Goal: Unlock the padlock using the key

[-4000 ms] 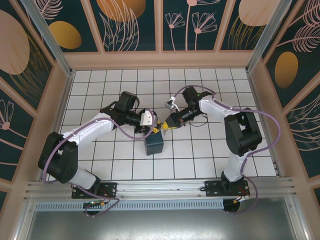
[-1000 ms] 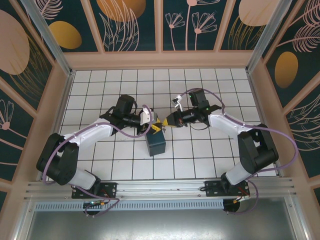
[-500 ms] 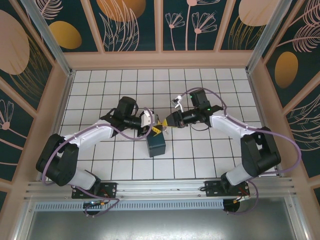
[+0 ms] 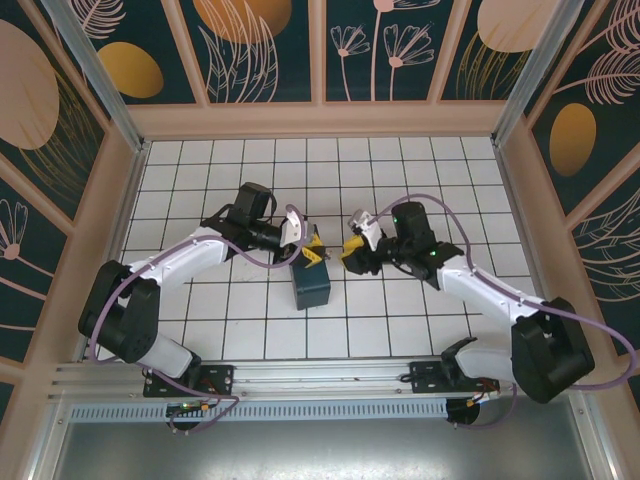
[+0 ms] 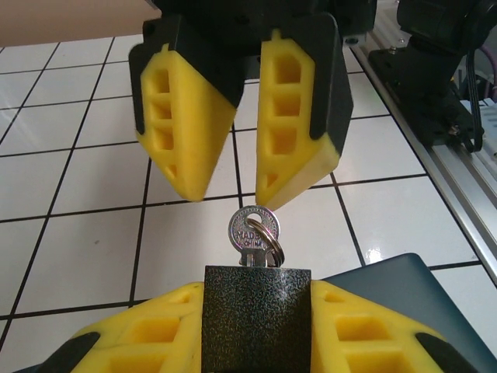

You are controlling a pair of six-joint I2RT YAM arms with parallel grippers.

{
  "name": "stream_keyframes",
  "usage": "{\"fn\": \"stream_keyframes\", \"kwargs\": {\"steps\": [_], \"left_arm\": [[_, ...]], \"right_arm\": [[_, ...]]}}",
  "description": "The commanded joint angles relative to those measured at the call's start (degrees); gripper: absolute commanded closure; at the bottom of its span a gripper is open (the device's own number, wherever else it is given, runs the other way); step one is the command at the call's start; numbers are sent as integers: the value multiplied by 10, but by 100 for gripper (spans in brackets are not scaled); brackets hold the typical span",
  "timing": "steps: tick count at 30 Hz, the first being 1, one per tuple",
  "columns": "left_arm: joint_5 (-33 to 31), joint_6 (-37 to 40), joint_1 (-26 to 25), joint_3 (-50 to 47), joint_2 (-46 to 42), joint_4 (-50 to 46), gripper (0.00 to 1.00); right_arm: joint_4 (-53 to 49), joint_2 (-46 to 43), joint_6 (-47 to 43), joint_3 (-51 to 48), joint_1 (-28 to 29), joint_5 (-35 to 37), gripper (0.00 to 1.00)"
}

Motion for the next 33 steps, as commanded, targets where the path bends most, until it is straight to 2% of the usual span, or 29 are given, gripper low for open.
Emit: {"fn": "stream_keyframes", "kwargs": {"steps": [1,4,12,27,33], "left_arm": [[39,19,4,22,-7,-11,76],[36,21,4,22,-8,-14,76],[36,19,5,23,-7,-16,77],[52,8,15,21,-9,-2,77],[54,9,15,22,-9,-8,77]], "right_arm": [[121,-29,-108,-23,33,113,61],[161,-41,-140,-44,58,158,62],[152,-58,-199,-57,112,223,66],[102,-95,-236,-68,173,275,67],[104,-73,-246,-52,177,268,69]]}}
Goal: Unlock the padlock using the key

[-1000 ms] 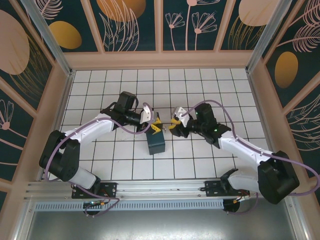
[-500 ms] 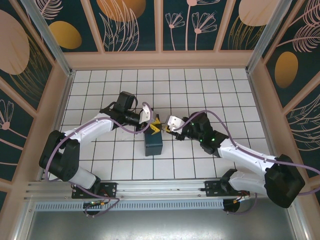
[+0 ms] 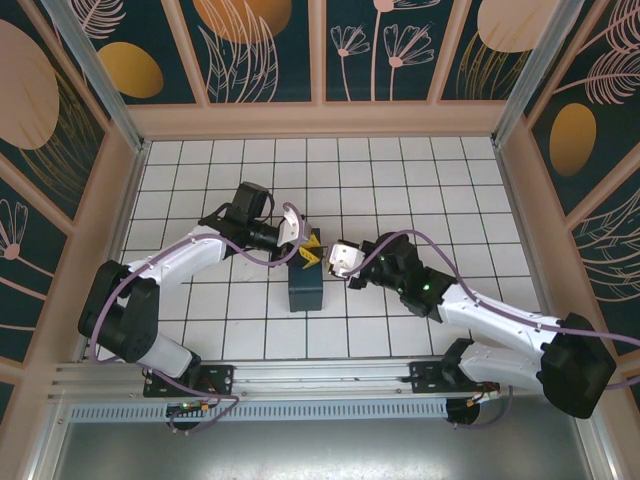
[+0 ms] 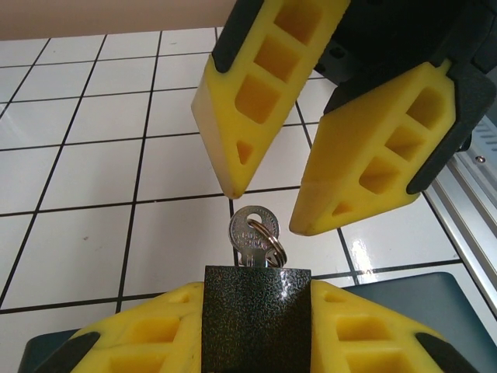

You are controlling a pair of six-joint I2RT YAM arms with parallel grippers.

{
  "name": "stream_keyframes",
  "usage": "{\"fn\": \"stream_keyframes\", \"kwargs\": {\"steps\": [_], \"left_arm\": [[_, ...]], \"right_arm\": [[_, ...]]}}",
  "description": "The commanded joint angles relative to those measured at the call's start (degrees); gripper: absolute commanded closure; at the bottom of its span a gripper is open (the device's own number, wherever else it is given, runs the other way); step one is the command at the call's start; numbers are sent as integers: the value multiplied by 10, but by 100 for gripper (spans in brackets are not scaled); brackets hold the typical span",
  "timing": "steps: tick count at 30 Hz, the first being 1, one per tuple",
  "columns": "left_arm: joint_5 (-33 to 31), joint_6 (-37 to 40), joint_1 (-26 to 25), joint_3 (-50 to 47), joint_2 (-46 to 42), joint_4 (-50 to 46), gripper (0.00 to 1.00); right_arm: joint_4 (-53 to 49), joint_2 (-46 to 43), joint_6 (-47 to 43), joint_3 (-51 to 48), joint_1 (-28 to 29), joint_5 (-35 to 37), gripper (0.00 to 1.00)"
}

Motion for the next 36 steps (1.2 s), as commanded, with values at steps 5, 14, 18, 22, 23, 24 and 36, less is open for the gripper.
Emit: {"fn": "stream_keyframes", "kwargs": {"steps": [5,14,18,22,23,24,36], "left_arm": [[38,6,5,18,-12,10,78],[44,5,4,19,-11,9,79],[46,5,4,19,-12,7,79],[57,6,4,17,-12,7,78],[58,6,4,17,-11,7,78],[60,8,4,17,-12,6,79],[67,19,3,18,-15,-11,79]], "right_arm": [[7,9,-20,-2,3,15,69],[31,13,-16,-2,5,11,75],[25,19,-23,0,6,10,77],[23,24,-26,1,6,3,79],[24,25,-28,1,6,3,80],[23,27,-31,1,6,6,80],[26,42,-32,15,9,-7,100]]}}
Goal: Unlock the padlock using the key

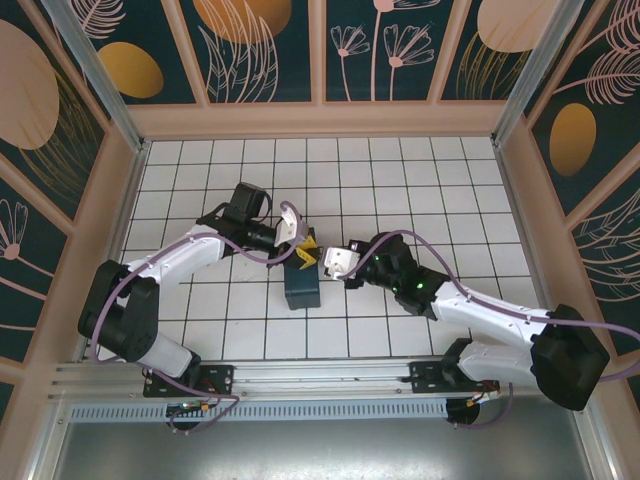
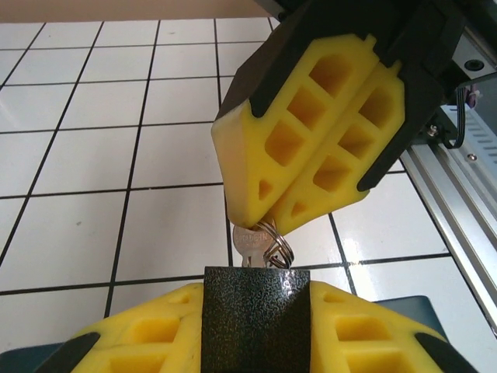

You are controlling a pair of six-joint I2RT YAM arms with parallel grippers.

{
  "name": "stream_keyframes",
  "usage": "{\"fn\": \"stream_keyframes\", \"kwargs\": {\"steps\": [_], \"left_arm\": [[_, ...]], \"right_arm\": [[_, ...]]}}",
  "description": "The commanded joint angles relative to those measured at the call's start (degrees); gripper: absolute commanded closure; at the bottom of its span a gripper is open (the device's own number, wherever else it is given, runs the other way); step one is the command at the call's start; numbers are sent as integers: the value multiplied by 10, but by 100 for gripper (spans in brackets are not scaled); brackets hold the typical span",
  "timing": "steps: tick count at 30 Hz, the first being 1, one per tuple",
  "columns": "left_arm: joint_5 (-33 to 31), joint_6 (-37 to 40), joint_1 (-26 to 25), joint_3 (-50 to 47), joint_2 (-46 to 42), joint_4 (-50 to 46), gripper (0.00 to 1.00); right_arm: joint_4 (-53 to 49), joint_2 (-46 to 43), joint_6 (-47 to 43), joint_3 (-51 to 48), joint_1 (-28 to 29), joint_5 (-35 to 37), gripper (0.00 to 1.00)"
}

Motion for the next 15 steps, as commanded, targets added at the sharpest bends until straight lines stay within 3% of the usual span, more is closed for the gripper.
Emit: {"fn": "stream_keyframes", "kwargs": {"steps": [1,5,9,12,15], "left_arm": [[59,13,-5,17,-16,14,79],[52,11,-6,16,-17,19,79],[35,-10,-5,6,-25,49,77],[24,-21,-6,2,-27,64,71],[7,-33,-5,-13,-36,80,56]], "right_arm": [[-3,7,12,16,4,-14,100],[-25,7,36,24,1,-30,100],[-90,16,104,58,-25,-110,100],[-121,28,135,67,-35,-153,100],[-136,47,164,76,-43,-186,100]]}}
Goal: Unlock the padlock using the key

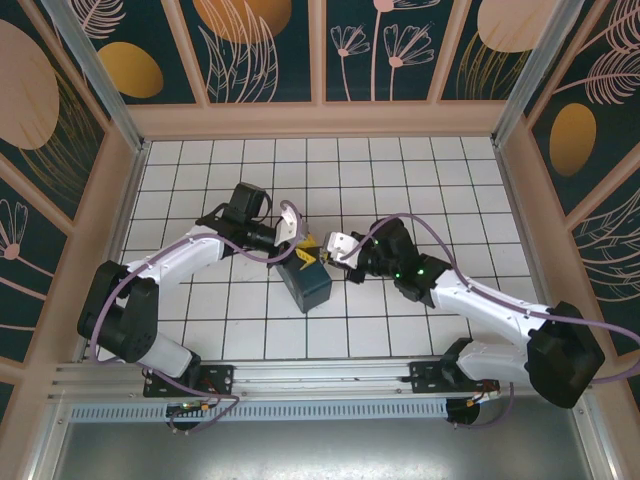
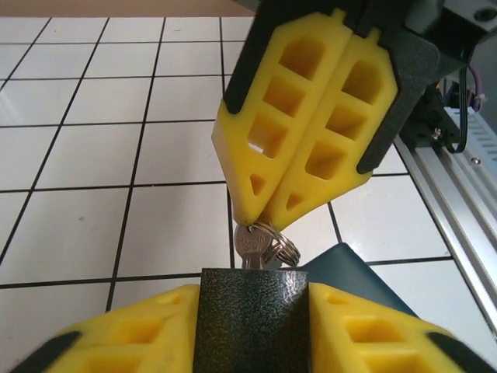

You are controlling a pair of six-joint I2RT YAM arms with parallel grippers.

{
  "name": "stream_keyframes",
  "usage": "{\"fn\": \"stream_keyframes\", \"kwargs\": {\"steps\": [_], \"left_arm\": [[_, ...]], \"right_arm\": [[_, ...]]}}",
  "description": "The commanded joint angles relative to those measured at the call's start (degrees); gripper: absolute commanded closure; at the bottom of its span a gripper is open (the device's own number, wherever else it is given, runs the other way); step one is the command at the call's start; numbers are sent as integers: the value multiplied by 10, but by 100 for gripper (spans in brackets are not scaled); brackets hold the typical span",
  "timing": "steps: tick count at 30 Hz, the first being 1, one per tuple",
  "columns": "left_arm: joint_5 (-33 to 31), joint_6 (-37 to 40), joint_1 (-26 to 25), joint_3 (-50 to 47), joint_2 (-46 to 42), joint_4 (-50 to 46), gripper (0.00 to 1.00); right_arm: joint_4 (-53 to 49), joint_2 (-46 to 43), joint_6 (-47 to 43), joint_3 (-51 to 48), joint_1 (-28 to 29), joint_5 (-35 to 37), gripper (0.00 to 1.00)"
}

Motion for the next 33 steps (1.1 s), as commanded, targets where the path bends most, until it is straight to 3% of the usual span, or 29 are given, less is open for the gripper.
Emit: {"fn": "stream_keyframes", "kwargs": {"steps": [1,2,3,5,10,13,16,19,21,23,27,33], "left_arm": [[9,-9,-5,-12,-38,60,54],[1,-9,-5,-16,-42,62,52],[-10,-10,-5,-22,-50,66,42],[-21,-16,-1,-30,-62,72,32],[-15,-42,21,-42,-79,95,31],[-17,-73,42,-61,-84,126,31],[-19,-156,69,-110,-93,216,33],[-93,-267,82,-171,-115,349,35],[-183,-343,88,-203,-132,431,35],[-224,-378,90,-212,-149,456,34],[-287,-423,91,-208,-169,436,34],[-384,-504,98,-176,-162,344,34]], "right_arm": [[-38,22,57,13,2,-78,100],[-37,24,58,10,2,-77,100],[-36,28,63,9,2,-73,100],[-42,35,71,10,-3,-82,100],[-49,45,101,16,-6,-99,98],[-55,44,131,28,-9,-122,78],[-90,43,145,50,-24,-134,65],[-116,25,131,63,-46,-117,62],[-107,11,131,73,-48,-95,60],[-94,9,143,91,-43,-78,58],[-91,26,143,120,-13,-69,54],[-120,66,108,145,60,37,49]]}}
